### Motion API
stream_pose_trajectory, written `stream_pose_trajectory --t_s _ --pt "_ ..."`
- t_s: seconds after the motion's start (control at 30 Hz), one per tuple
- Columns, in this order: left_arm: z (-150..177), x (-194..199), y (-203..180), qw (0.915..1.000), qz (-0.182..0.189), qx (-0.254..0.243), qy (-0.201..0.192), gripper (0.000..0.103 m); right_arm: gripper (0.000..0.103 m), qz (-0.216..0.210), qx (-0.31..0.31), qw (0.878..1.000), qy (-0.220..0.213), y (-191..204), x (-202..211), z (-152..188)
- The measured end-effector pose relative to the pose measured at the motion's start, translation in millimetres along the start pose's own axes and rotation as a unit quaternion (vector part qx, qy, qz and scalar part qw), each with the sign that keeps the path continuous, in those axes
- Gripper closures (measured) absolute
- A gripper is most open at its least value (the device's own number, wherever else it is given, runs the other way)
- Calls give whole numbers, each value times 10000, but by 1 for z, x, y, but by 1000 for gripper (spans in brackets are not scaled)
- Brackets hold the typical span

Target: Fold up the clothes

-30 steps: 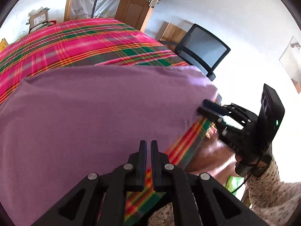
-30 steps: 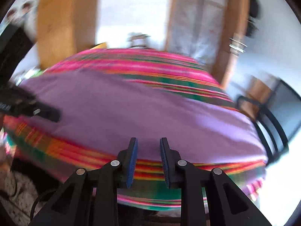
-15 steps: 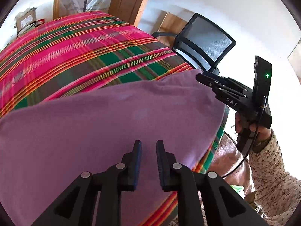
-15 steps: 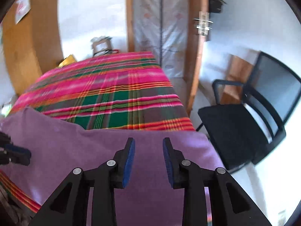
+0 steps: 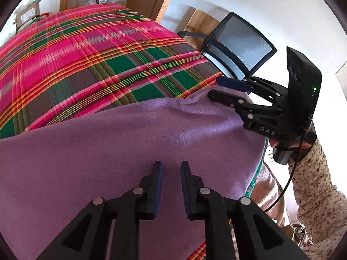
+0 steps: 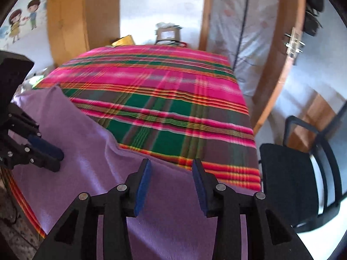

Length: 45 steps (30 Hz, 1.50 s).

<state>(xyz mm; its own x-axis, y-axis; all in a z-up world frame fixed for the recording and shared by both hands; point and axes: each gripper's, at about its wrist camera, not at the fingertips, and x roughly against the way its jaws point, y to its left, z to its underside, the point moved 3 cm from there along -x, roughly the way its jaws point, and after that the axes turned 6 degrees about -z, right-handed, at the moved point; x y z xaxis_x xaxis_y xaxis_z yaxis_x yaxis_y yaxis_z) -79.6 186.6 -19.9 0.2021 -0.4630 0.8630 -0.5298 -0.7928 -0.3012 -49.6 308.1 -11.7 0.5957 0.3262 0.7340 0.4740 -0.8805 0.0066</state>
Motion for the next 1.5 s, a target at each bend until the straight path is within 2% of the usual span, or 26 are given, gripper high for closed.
stream_pose_trajectory --t_s 0.1,0.27,0.3,0.4,0.53,0.6,0.63,0.7,0.77,0.9,0.97,1.0,1.03,1.27,1.33,1.5 --pt "1 0 1 10000 44 10 -14 86 62 -139 129 9995 251 1 -10 0" --pt "2 1 2 10000 58 17 -39 86 64 -335 108 9989 316 1 -12 1" --pt "2 1 2 10000 57 16 -47 86 69 -369 107 9987 322 2 -12 1" --pt "1 1 0 10000 28 -2 -72 86 92 -368 164 9987 313 4 -11 0" --pt "2 1 -2 9999 -34 -28 -117 85 99 -266 94 9995 150 0 -6 -2" --pt "2 1 -2 9999 -54 -31 -131 85 99 -49 50 10000 -39 -2 0 -5" --pt "2 1 -3 9999 -59 -32 -132 84 103 57 48 9999 -114 -3 2 -7" --pt "2 2 -3 9999 -65 -30 -134 82 103 282 68 9995 -148 -4 1 -10" --pt "1 1 -3 9999 -69 -31 -144 82 103 296 0 9995 -52 -8 -5 -9" --pt "1 1 -4 9998 -103 -52 -153 81 99 -60 -174 9998 -10 -10 -5 -4" --pt "2 0 -5 9998 -104 -65 -164 79 87 -167 -209 9996 26 -10 -5 -2" --pt "2 0 -6 9998 -96 -72 -172 78 78 -205 -217 9995 49 -11 -6 0" --pt "2 0 -6 9998 -91 -77 -181 77 75 -215 -213 9995 77 -10 -6 0" --pt "3 -1 -8 9997 -123 -87 -202 77 70 -198 16 9994 269 -4 -13 4" --pt "3 -1 -9 9996 -132 -99 -211 77 63 -232 -49 9994 267 -10 -12 6" --pt "3 -1 -8 9997 -112 -72 -217 77 62 -305 -155 9992 198 -13 -12 9"
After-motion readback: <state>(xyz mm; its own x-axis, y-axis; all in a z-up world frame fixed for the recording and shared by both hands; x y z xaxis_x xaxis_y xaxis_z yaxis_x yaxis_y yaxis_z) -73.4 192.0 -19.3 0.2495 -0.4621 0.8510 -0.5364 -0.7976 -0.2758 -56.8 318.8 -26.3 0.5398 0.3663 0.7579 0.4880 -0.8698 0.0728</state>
